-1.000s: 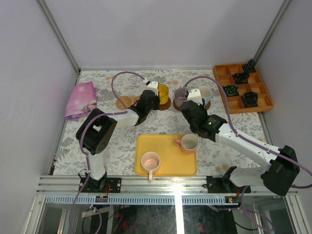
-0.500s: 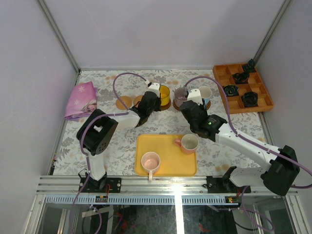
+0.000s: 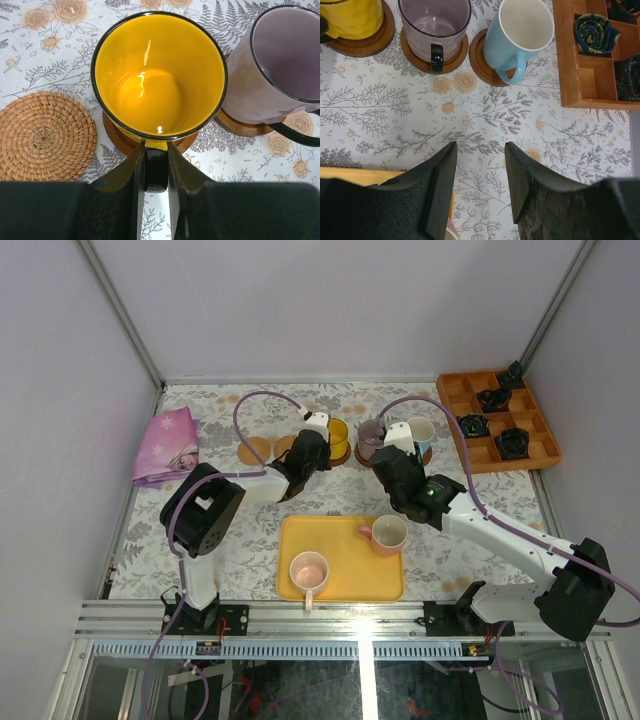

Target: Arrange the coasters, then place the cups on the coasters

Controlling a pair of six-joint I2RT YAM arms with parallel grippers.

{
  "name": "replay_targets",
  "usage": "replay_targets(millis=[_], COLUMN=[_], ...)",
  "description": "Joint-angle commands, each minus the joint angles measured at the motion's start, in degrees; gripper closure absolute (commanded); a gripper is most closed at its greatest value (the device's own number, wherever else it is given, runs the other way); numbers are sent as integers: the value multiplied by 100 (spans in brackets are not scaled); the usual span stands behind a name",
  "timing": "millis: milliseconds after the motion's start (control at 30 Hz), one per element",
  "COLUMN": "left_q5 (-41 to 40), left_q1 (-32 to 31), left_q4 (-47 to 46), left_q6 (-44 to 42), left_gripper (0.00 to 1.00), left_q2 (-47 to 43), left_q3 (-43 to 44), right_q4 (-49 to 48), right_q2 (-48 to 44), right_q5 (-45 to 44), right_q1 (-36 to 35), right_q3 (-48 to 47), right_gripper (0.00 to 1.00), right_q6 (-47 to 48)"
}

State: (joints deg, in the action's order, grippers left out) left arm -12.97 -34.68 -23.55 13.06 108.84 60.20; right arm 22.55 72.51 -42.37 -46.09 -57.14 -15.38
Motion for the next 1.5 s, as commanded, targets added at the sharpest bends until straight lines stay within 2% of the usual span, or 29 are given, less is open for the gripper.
replay_targets(millis=[0,67,133,167,267,800,1267,1467], left_q5=[-92,-59,-30,-16,-4,324,781,647], left_q1=[-90,-107,-126,-126,-135,-156,-349,-390], left_q4=[-645,-585,-536,-504,-367,57,339,412], left_q6=[78,74,90,110,165,358,469,458], left_gripper=[83,73,54,49,41,40,43,43], left_q2=[14,23,24,12,-32,-384,-527,-599], left_q3=[43,60,57,61,58,-131,-127,-157], right_q4=[-144,-161,-170,-167,-163,-189,-129,-101], right_q2=[-38,-53,-54,-54,-70,-114,-150,-188], right_q5=[-10,-13,-1,-7,11,121,148,164], right_q1=[51,55,56,56,58,60,56,57], right_q3=[-82,-57,-44,-45,-18,25,44,88], right_gripper=[50,50,50,50,50,50,50,50], right_q6=[42,35,28,16,-13,-150,-194,-258])
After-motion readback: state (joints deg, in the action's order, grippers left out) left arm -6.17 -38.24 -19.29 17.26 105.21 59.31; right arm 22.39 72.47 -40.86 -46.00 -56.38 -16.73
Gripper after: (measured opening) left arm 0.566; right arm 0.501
